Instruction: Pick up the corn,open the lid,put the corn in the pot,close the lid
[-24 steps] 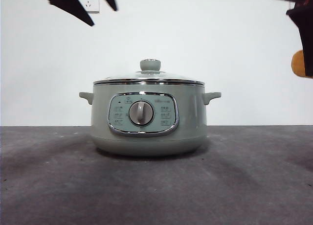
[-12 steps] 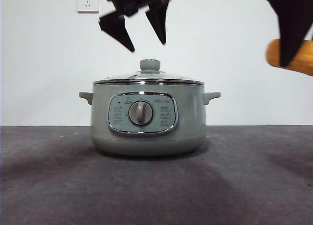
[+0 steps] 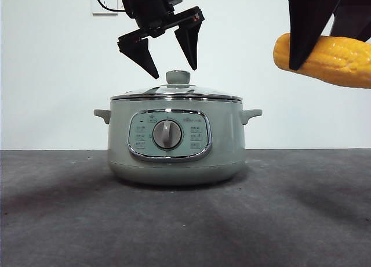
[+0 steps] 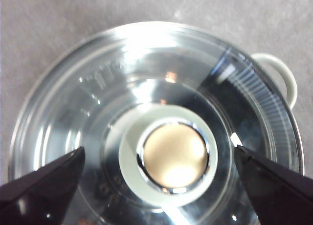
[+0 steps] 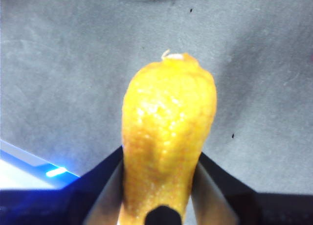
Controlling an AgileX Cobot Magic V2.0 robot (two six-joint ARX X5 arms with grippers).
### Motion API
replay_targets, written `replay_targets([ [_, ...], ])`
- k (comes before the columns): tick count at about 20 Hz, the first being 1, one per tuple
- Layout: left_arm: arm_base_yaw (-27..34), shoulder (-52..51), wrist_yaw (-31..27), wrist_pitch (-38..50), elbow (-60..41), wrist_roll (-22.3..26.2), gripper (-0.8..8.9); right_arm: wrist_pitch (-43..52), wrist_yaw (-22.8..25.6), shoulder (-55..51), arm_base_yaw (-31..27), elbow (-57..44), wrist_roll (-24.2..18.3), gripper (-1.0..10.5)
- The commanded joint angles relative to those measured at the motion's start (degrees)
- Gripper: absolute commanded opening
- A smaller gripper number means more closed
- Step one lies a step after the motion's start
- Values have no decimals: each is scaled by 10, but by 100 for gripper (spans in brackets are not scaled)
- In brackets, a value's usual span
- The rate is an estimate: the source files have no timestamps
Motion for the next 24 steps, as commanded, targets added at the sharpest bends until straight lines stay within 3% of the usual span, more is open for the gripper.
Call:
replay_targets([
  [1,-2,11,-1,-5,0,-4,532,3,2,-1,1,0,8,-8],
  [13,-11,21,10,-2,0,-27,527,3,17,-1,1,0,8,-8],
  [15,-14,27,10,-3,0,-32,459,3,17,-1,1,0,8,-8],
  [17,-17,32,9,0,0,-32,452,3,17,-1,1,0,8,-8],
  [22,-28,32,-7,26,0,-32,-10,3,17,-1,1,0,8,-8],
  [24,-28,32,-7,28,0,-34,-10,2,17,-1,1,0,8,-8],
])
